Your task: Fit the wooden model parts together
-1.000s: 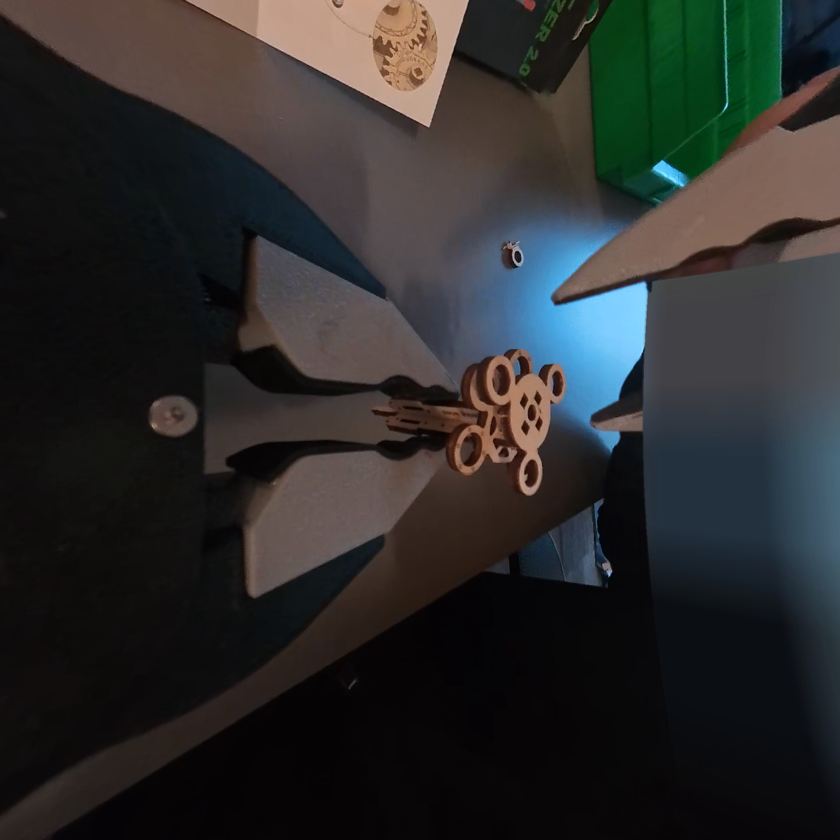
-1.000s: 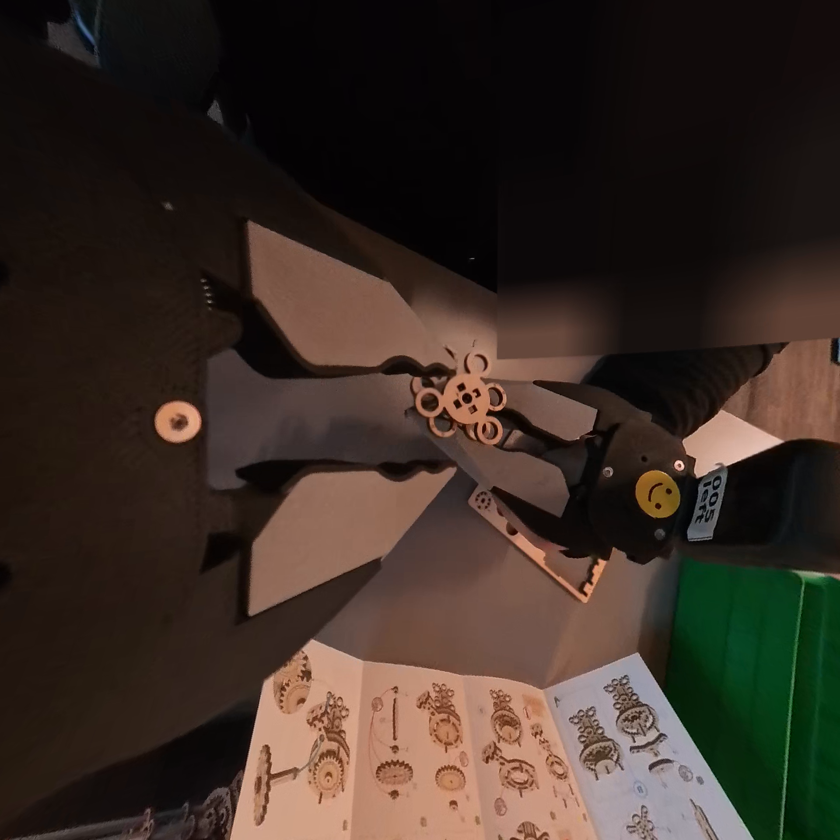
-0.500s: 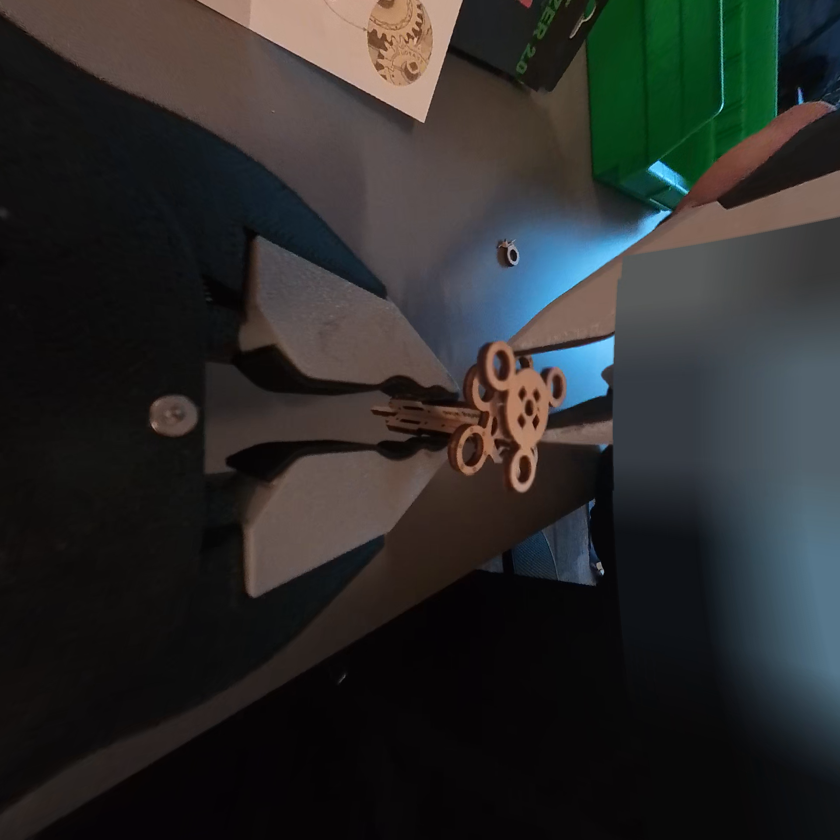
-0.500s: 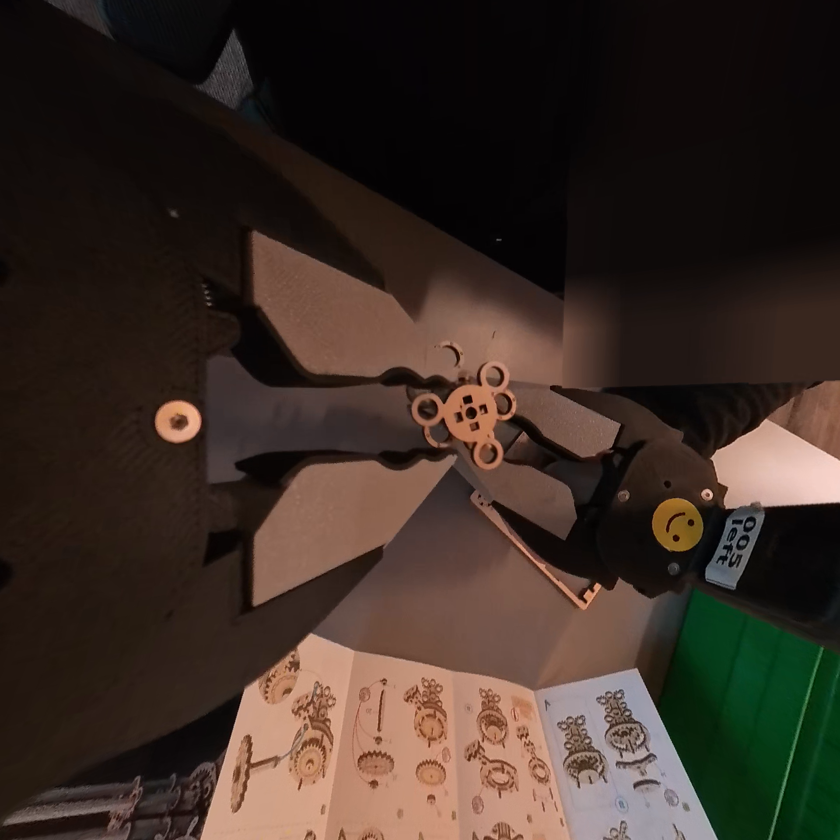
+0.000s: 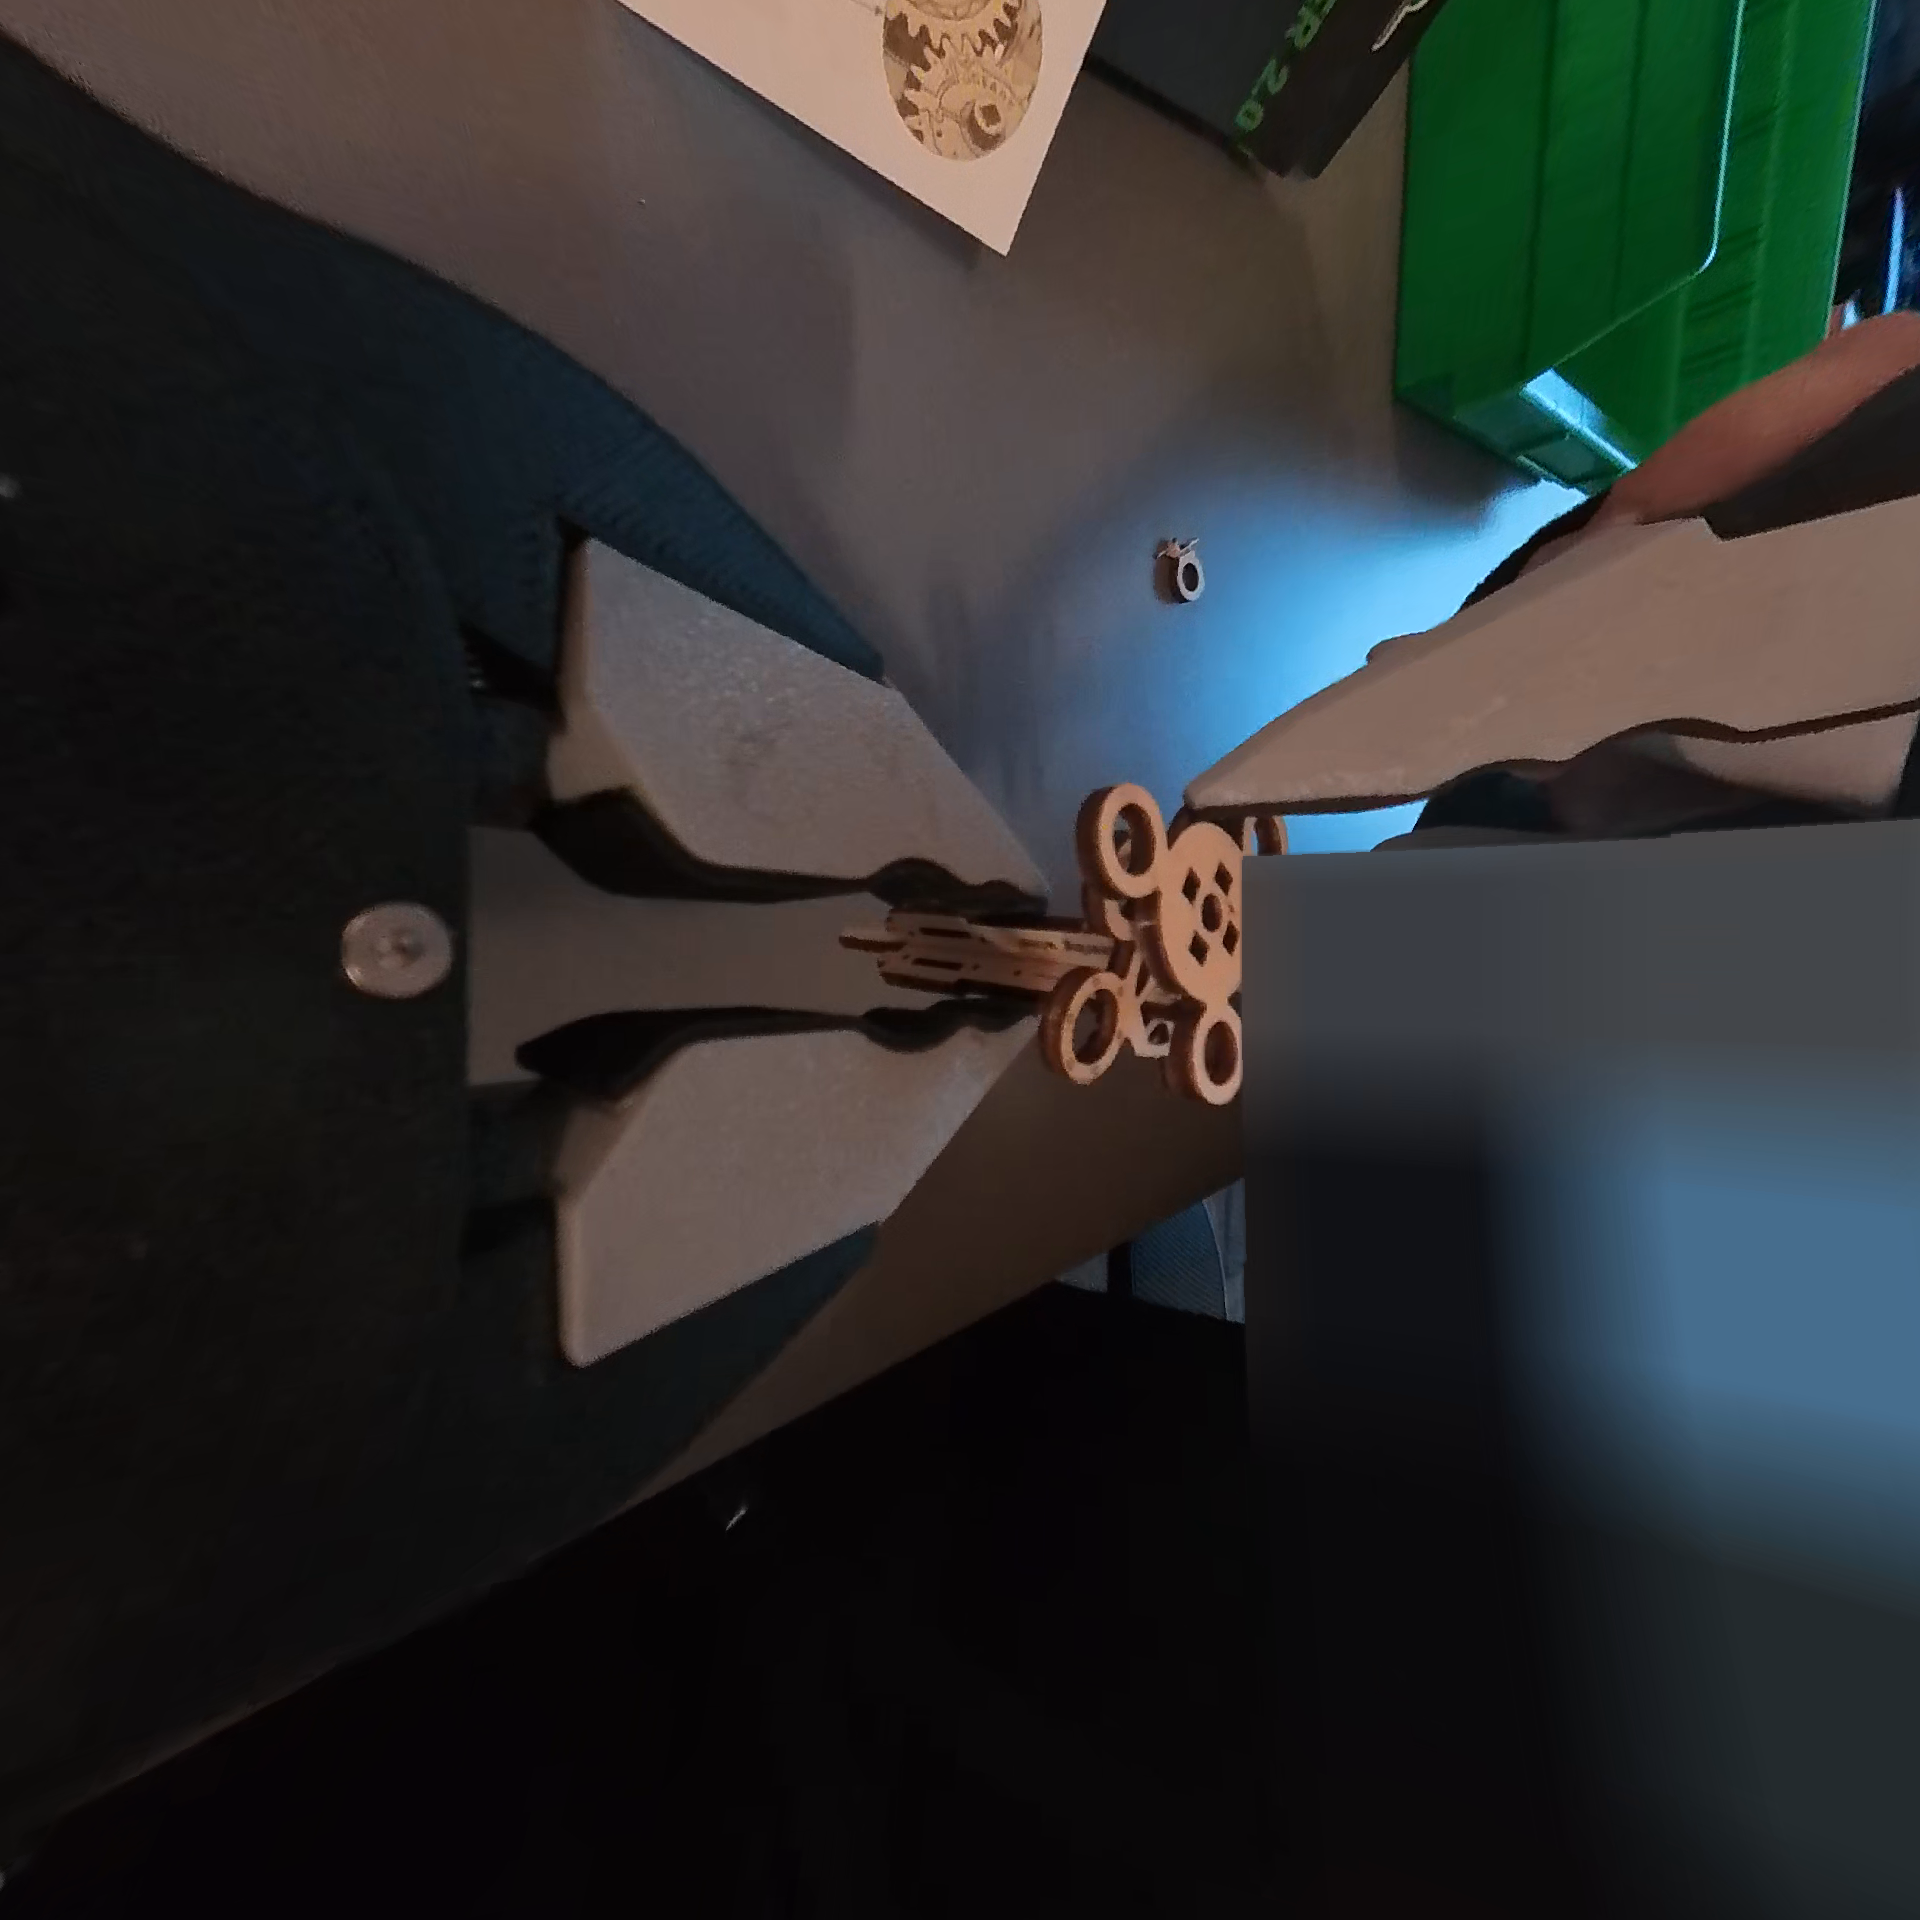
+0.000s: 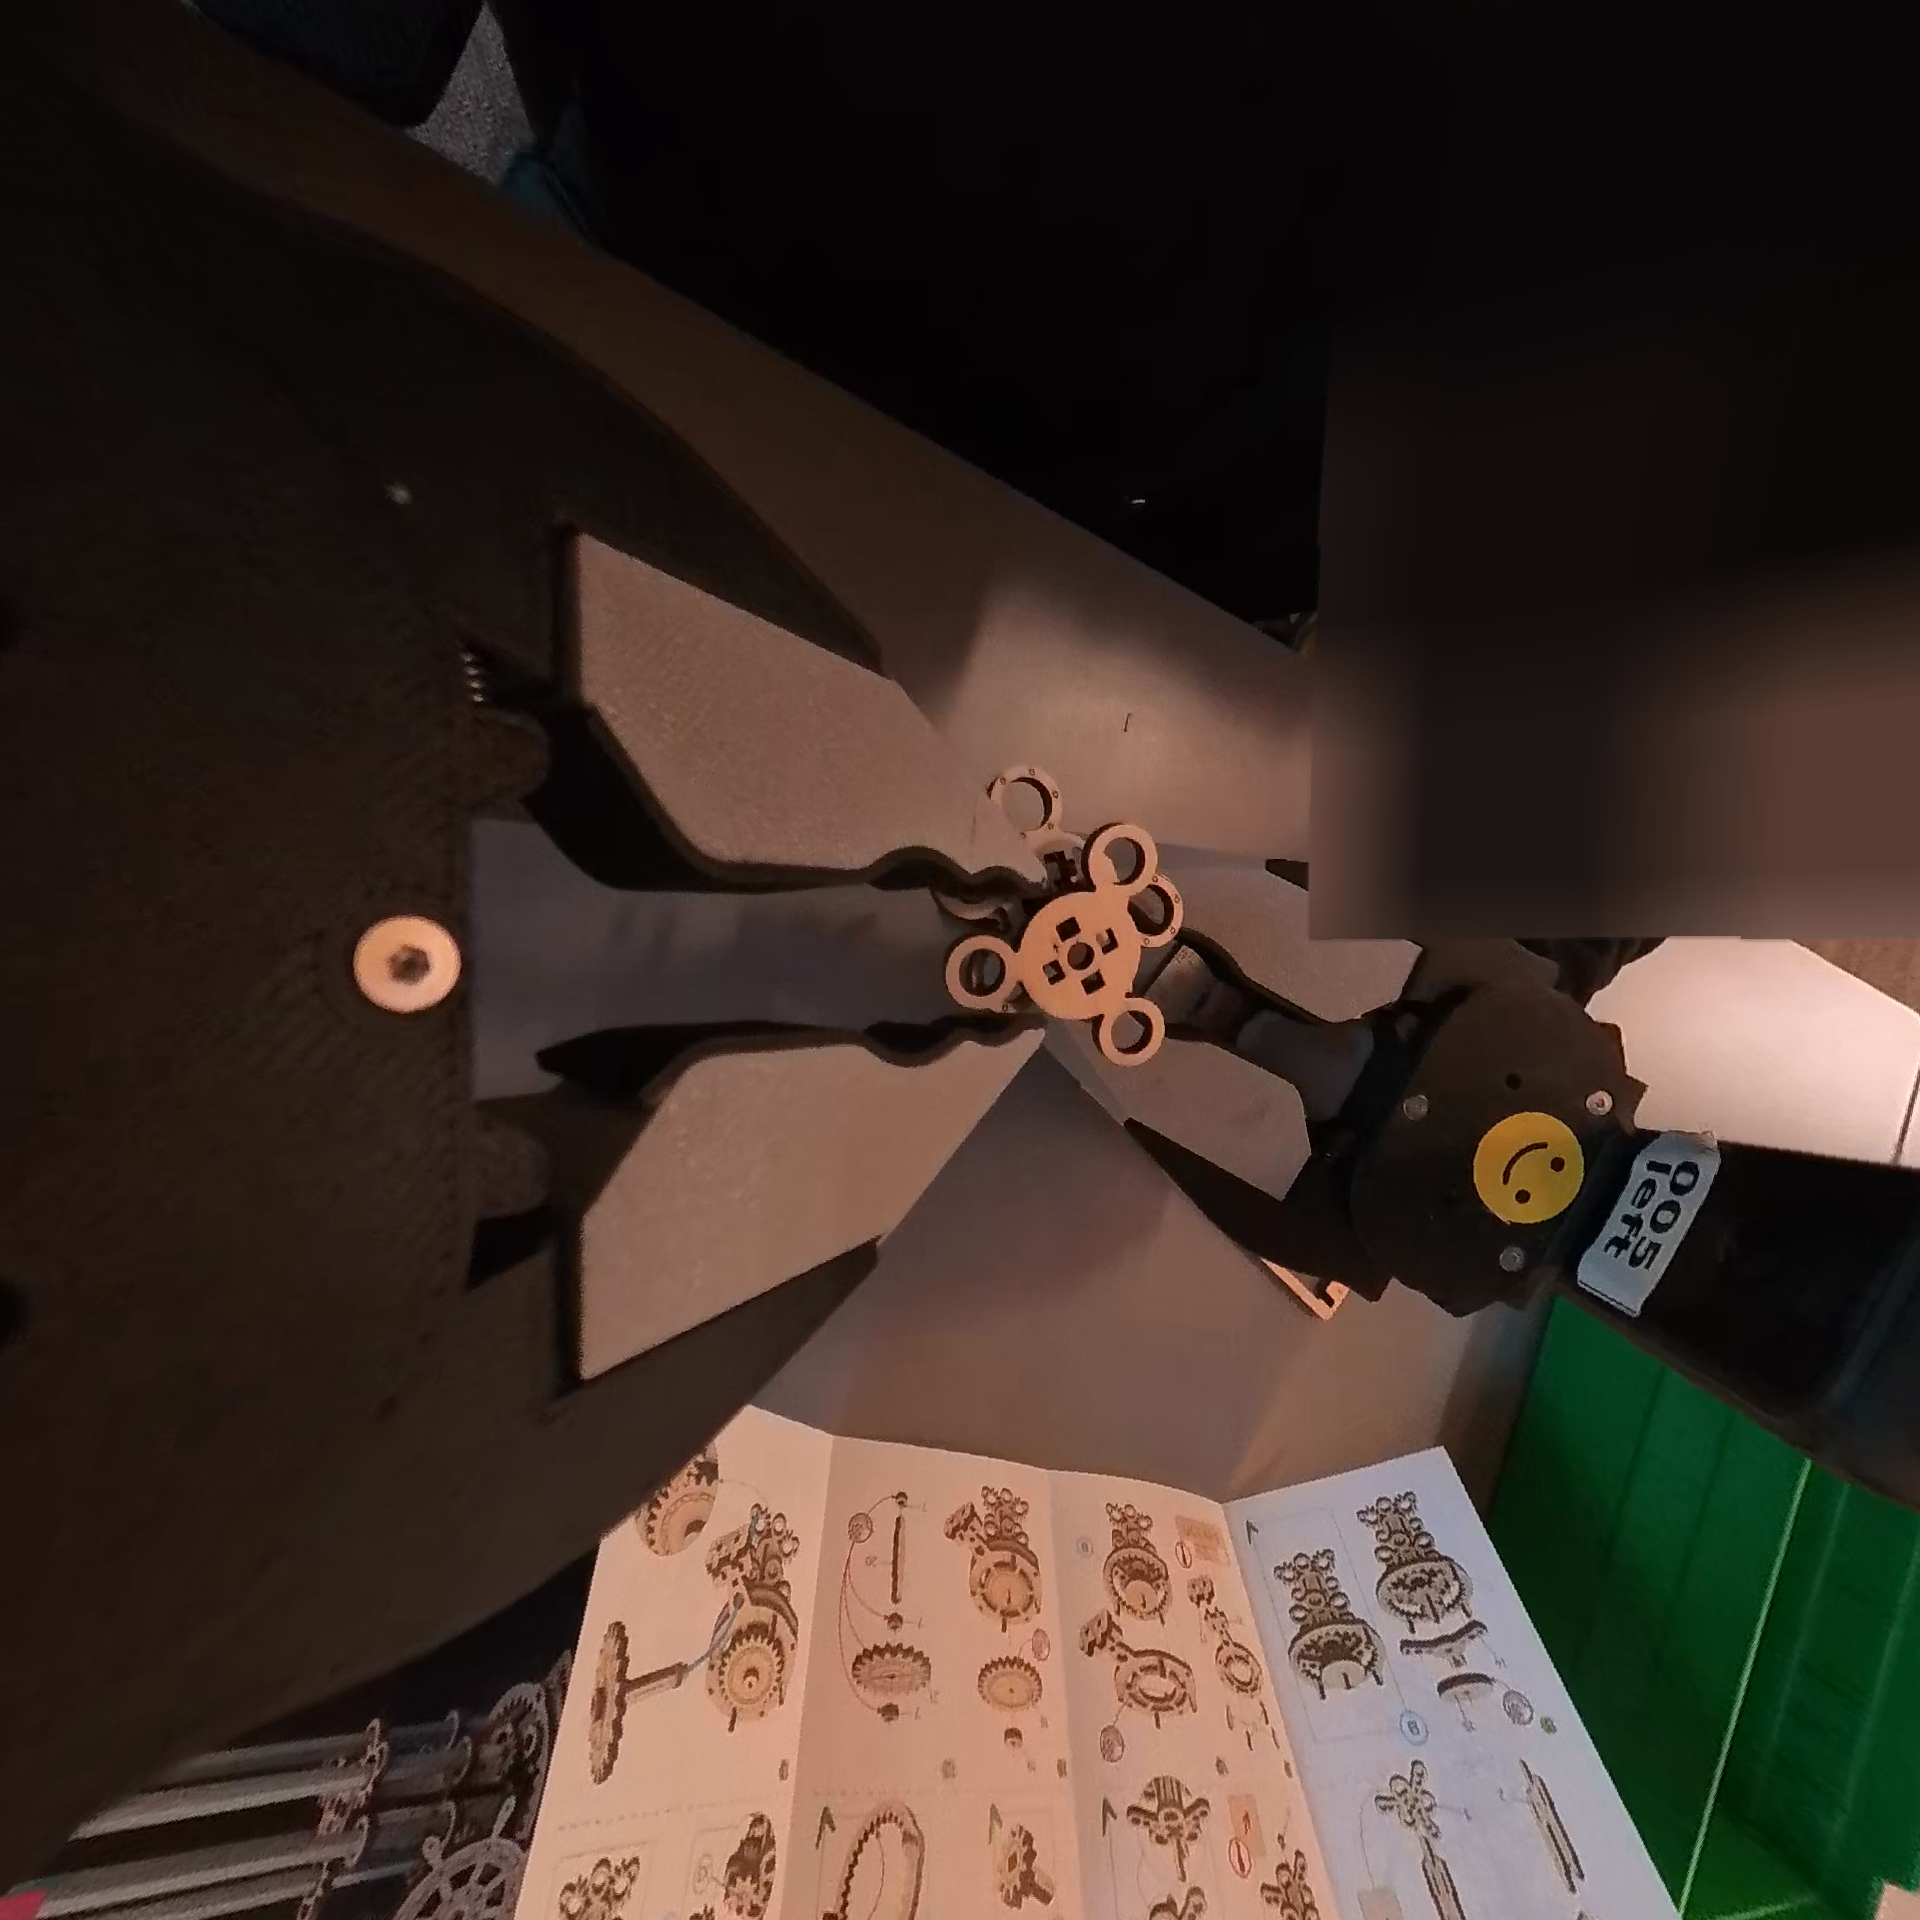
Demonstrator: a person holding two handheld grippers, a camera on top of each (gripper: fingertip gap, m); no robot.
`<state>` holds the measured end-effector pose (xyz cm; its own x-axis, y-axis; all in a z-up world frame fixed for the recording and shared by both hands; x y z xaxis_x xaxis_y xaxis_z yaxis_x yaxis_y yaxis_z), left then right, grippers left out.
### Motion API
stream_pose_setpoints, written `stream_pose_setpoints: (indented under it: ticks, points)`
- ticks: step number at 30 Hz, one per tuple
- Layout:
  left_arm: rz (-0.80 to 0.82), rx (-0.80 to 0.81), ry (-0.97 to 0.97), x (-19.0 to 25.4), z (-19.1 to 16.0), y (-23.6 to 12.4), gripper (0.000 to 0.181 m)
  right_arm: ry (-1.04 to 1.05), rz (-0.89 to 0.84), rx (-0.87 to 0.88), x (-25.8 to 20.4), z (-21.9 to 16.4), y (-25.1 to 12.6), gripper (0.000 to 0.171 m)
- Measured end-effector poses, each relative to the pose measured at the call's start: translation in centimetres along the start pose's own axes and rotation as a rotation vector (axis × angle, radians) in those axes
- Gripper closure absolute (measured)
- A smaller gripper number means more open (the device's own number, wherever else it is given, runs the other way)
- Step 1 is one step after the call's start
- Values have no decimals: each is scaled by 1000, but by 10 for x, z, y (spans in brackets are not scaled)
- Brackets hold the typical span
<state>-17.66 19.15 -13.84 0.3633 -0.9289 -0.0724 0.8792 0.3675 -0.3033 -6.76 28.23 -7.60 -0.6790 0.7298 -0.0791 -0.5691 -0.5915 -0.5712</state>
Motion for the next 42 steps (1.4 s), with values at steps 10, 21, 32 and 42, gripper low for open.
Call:
stream_pose_setpoints:
  ticks: [10,21,32,42]
  points:
    - [-9,-23,10,2,-1,3,168,36,52,48,3,-3,-6,171]
    - [-18,-28,16,3,-1,3,168,91,96,61,7,-5,0,150]
    - [-12,-30,9,2,-1,3,169,98,133,88,5,-3,1,153]
    - [-15,29,-43,-2,0,-3,169,-60,20,58,-9,1,-3,153]
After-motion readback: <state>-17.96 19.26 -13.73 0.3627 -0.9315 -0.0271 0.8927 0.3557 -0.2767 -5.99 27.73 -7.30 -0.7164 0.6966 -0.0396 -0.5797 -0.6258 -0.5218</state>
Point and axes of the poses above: each gripper's, where its closed fingertips meet, y out along the fingers, z out of its top, x = y × z across the jaws, the point moved 9 cm from there along -y, back along the fingers, and after that the axes turned 12 degrees about y, right-handed, at the moved point
